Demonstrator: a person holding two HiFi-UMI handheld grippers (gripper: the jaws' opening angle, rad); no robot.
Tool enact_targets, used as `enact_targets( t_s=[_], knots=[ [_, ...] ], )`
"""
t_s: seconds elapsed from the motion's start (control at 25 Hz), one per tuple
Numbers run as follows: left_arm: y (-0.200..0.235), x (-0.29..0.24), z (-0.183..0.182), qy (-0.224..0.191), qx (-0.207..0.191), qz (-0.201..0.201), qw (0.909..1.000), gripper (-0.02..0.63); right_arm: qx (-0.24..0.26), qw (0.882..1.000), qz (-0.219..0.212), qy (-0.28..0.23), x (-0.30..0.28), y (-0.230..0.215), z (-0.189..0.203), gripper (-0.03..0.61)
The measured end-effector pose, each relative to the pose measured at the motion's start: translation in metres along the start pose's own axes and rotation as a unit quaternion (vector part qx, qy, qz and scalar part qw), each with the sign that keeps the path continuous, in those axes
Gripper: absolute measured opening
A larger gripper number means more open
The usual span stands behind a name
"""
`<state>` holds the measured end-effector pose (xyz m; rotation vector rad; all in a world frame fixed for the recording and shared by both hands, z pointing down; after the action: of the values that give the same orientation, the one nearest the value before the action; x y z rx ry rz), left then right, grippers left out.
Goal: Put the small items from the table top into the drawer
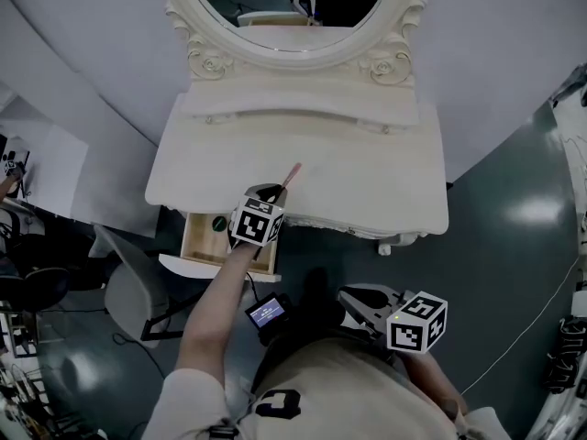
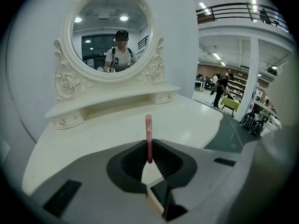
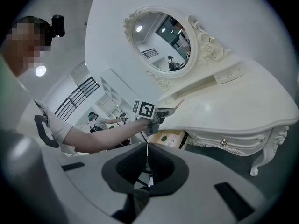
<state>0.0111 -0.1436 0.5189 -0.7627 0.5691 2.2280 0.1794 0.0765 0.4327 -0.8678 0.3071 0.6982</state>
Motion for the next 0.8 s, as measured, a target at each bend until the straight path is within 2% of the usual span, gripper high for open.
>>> enact_targets(
  t_s=[0.44, 0.64, 0.8],
  knots=[
    [-0.017, 0.039, 0.005, -0.022, 0.005, -0.008, 0.9997, 0.086, 0.014, 1.0, -0.007, -0.015, 0.012, 0.004, -0.002, 0.029],
    [-0.026, 0.06, 0.006, -0.025, -0.016, -0.022, 0.9993, 0.086, 0.029, 0.999, -0.01, -0.016, 0.017, 0.007, -0.004, 0.029],
    [-0.031, 0.074, 0.014, -0.035, -0.004, -0.027, 0.999, 0.086, 0.027, 0.999, -0.012, -0.017, 0.018, 0.006, -0.002, 0.029]
  ],
)
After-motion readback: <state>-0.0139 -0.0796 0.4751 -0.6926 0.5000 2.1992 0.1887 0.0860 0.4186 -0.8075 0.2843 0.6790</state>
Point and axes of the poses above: the fingertips, and each gripper's own axes: x backward along the fingers, y to its left, z out of its underside, the point moved 3 cm from there along x, backward along the fingers, and after that the axes turned 13 degrees about z, right-handed, at the moved point
